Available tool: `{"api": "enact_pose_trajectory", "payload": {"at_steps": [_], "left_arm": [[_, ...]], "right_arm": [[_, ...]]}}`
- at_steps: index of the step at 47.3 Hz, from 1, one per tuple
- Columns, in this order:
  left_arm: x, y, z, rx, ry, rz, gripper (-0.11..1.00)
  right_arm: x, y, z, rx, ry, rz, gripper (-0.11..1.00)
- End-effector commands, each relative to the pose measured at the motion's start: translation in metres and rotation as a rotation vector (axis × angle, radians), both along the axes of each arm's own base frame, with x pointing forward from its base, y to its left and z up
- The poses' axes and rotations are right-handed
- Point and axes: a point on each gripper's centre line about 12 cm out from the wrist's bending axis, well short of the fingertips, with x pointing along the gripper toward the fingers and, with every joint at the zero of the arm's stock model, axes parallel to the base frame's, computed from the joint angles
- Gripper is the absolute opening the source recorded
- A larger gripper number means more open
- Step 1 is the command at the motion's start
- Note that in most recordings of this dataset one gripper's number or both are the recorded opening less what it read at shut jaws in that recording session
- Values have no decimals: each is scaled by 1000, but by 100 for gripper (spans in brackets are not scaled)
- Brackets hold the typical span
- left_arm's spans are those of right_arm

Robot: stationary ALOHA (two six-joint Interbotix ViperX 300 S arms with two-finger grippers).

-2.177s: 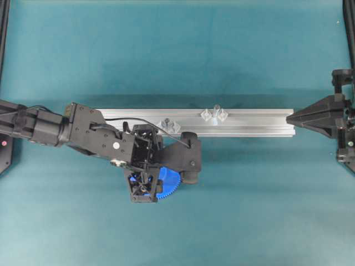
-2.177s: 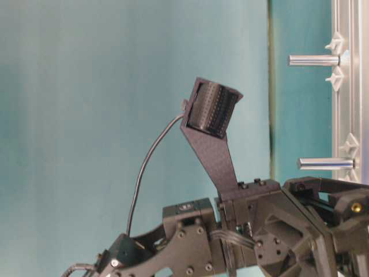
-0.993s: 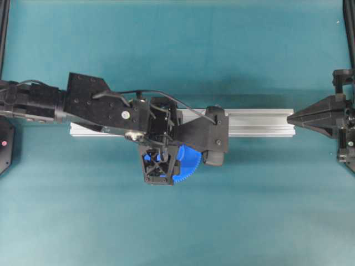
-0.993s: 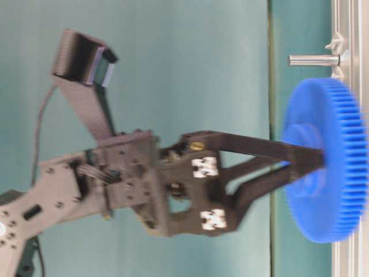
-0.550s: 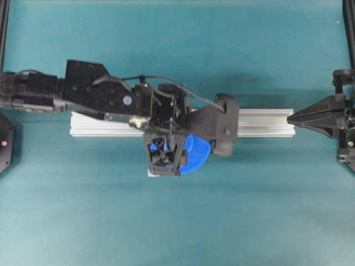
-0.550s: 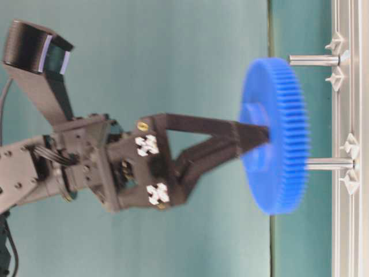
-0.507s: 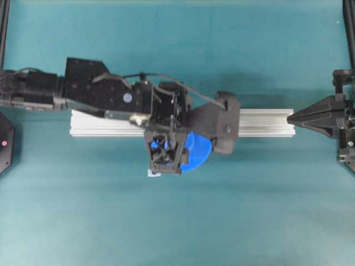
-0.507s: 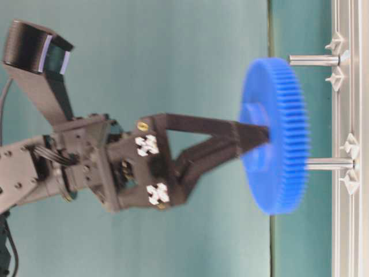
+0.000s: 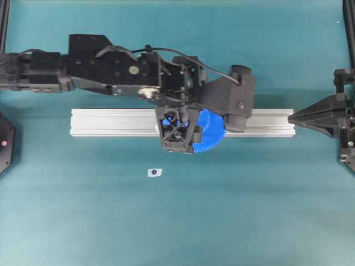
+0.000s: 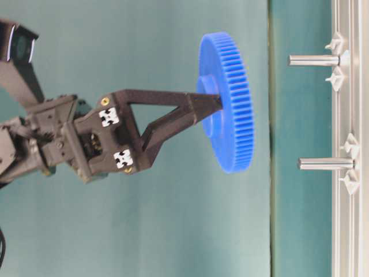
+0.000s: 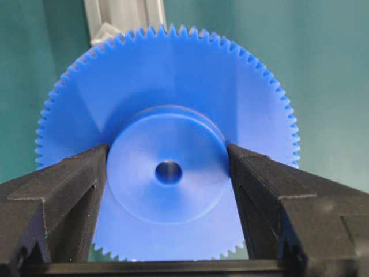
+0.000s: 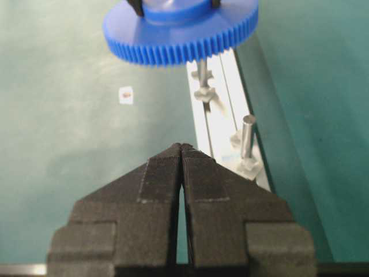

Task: Find the location of the shaft and insert the large gear.
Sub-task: 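Carry the gear over the rail toward the left metal shaft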

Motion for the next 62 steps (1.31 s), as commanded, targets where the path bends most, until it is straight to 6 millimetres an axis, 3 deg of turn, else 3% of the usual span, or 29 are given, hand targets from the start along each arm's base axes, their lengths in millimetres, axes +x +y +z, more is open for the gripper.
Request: {"api": "enact_pose_trajectory", "payload": {"at_steps": [1,45,62], "left_arm": [[4,6,25,10,-62,4,70],[46,36,0,40,-51,1,70],[56,38,-26,35,-10,3,70]], "right_arm": [[1,-1,4,8,-11,-6,0],[1,-1,4,10,-13,-6,0],[1,-1,4,8,-13,-6,0]]}}
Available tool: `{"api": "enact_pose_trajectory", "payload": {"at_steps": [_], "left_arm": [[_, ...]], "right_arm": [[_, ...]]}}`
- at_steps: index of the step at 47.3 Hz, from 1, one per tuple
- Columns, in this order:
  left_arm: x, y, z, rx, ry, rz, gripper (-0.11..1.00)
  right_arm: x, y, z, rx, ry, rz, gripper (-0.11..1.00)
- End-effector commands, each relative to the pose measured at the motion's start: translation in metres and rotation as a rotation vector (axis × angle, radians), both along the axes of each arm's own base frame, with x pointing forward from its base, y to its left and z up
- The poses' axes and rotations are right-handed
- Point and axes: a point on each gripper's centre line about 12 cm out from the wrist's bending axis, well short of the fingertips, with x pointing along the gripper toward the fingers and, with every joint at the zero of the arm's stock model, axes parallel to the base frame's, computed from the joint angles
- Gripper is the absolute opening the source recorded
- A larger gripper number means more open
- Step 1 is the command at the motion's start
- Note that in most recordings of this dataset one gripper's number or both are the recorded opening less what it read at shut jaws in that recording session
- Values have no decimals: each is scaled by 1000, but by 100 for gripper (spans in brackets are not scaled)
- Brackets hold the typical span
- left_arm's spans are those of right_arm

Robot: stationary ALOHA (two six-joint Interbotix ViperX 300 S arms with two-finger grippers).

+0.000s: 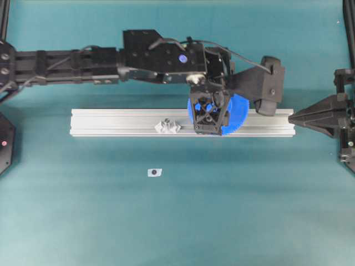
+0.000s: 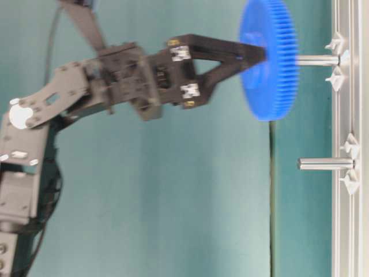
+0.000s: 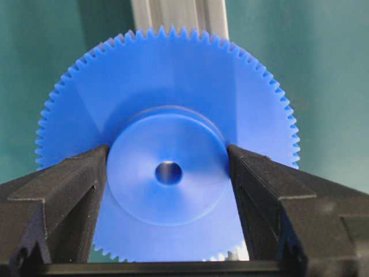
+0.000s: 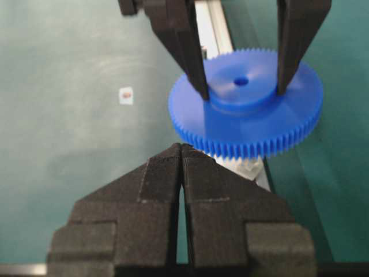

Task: Find the location of the shaft and insert the large gear.
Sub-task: 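Carry the gear over the rail toward the left metal shaft, then align the gear's bore with the shaft and push it on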

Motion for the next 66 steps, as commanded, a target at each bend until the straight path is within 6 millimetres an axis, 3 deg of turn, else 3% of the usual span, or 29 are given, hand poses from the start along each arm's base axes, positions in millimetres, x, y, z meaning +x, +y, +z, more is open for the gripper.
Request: {"api": "enact_pose_trajectory", "payload": {"at_steps": [1,15,30,66], "left_arm": [[2,0,26,9,-62,-2,70],[3,5,23,9,-70,9,70],[7,10,8,7,-47,16,70],[2,40,6,8,-41,70,70]], "right_arm": [[2,0,4,10,-11,-5,0],[2,0,3,10,-10,-5,0],[1,0,3,10,-8,-5,0],[1,0,3,10,-8,-5,0]]}}
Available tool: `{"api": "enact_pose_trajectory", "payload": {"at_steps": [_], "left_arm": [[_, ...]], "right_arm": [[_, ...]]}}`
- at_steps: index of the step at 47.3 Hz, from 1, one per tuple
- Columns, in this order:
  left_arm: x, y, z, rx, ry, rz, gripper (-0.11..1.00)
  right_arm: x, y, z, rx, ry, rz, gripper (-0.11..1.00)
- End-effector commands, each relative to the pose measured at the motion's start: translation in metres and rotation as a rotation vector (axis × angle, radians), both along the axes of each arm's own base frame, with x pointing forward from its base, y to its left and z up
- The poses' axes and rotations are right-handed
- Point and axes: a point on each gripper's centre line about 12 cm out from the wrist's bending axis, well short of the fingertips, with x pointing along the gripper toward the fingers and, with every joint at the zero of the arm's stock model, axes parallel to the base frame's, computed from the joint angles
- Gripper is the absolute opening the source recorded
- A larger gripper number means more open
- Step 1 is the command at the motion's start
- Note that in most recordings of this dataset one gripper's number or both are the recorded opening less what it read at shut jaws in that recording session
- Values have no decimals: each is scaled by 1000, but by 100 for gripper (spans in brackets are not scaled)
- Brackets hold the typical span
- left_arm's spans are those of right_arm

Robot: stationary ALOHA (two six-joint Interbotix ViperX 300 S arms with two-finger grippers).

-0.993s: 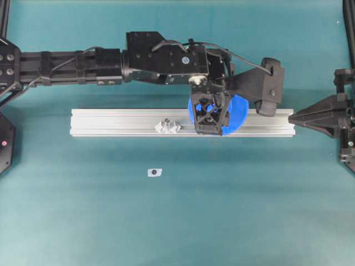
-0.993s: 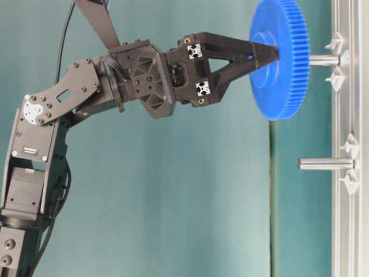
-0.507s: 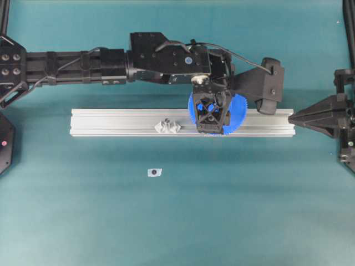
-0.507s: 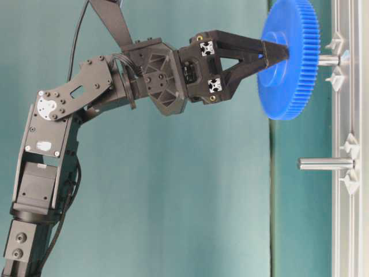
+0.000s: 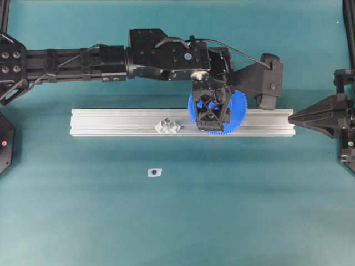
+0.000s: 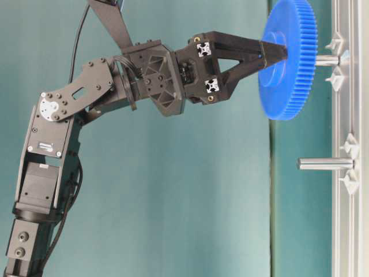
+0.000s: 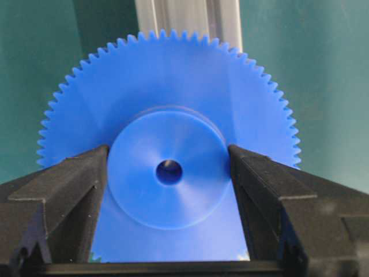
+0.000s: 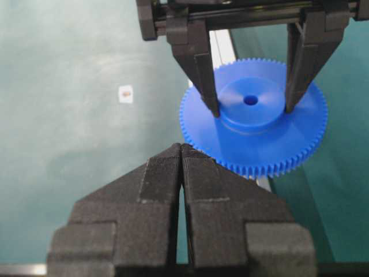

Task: Find the location of the shaft and insert the large gear.
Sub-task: 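Align the gear's bore with the shaft and push it on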

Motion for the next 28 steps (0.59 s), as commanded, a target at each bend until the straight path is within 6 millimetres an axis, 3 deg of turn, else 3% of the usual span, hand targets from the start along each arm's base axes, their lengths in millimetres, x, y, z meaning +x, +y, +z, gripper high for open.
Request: {"api": "enact_pose_trajectory", "payload": {"at_steps": [1,28], "left_arm": [[-2,22,22,13,-49,38,70],[-8,19,21,3,7,40,70]], "right_arm": [[2,0,4,10,-11,-5,0],[2,0,4,10,-11,-5,0]]}}
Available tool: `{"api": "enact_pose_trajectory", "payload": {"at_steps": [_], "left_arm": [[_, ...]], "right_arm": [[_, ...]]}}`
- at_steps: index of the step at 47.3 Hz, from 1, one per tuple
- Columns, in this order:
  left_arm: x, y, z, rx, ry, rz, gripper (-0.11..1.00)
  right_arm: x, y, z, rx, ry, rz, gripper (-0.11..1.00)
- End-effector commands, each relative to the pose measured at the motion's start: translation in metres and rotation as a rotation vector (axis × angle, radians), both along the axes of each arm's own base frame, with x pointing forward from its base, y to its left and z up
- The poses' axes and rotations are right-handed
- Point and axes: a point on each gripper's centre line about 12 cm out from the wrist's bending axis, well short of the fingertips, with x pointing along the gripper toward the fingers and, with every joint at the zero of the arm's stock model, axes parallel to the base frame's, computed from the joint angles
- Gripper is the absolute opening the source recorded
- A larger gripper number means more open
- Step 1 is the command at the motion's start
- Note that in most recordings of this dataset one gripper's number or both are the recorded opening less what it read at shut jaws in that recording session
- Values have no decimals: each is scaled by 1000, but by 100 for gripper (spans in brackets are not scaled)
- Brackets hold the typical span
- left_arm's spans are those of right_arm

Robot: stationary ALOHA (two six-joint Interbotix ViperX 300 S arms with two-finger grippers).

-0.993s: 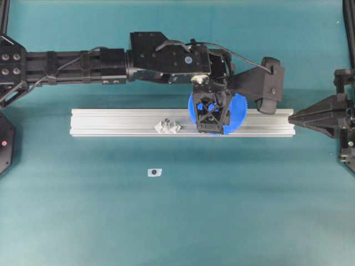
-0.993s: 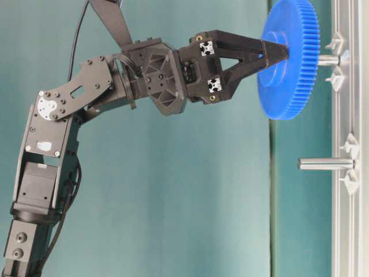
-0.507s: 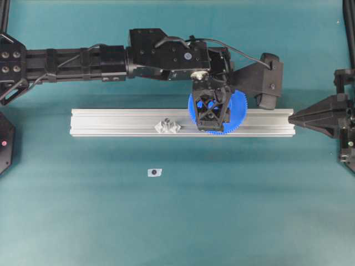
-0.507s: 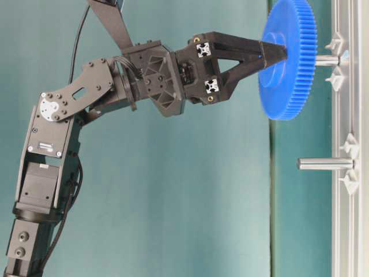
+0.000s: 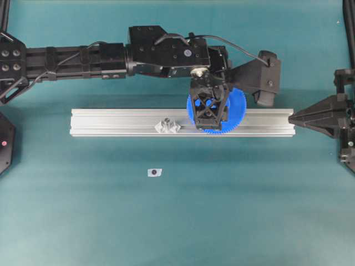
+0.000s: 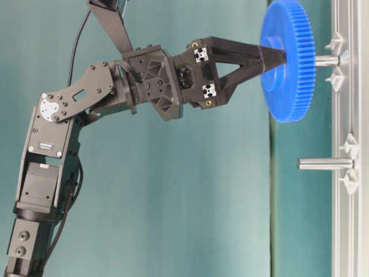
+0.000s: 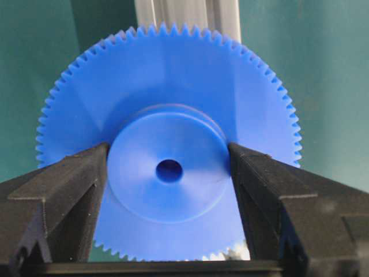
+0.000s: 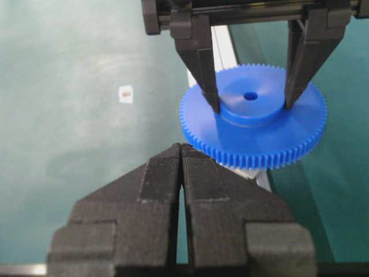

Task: Find the location of the shaft and insert the large gear.
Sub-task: 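Align the gear's bore with the shaft and push it on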

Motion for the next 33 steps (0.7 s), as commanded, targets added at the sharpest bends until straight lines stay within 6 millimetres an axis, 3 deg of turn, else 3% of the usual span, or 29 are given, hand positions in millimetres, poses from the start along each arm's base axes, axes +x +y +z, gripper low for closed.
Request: {"api": "enact_pose_trajectory", "payload": {"at_steps": [1,33], "left_arm": [[-2,16,22,14,-46,27,70],[8,-7,28,18,-76,-19,75]], "right_arm": [[2,0,4,10,-10,-5,0],[2,0,4,10,-10,-5,0]]}}
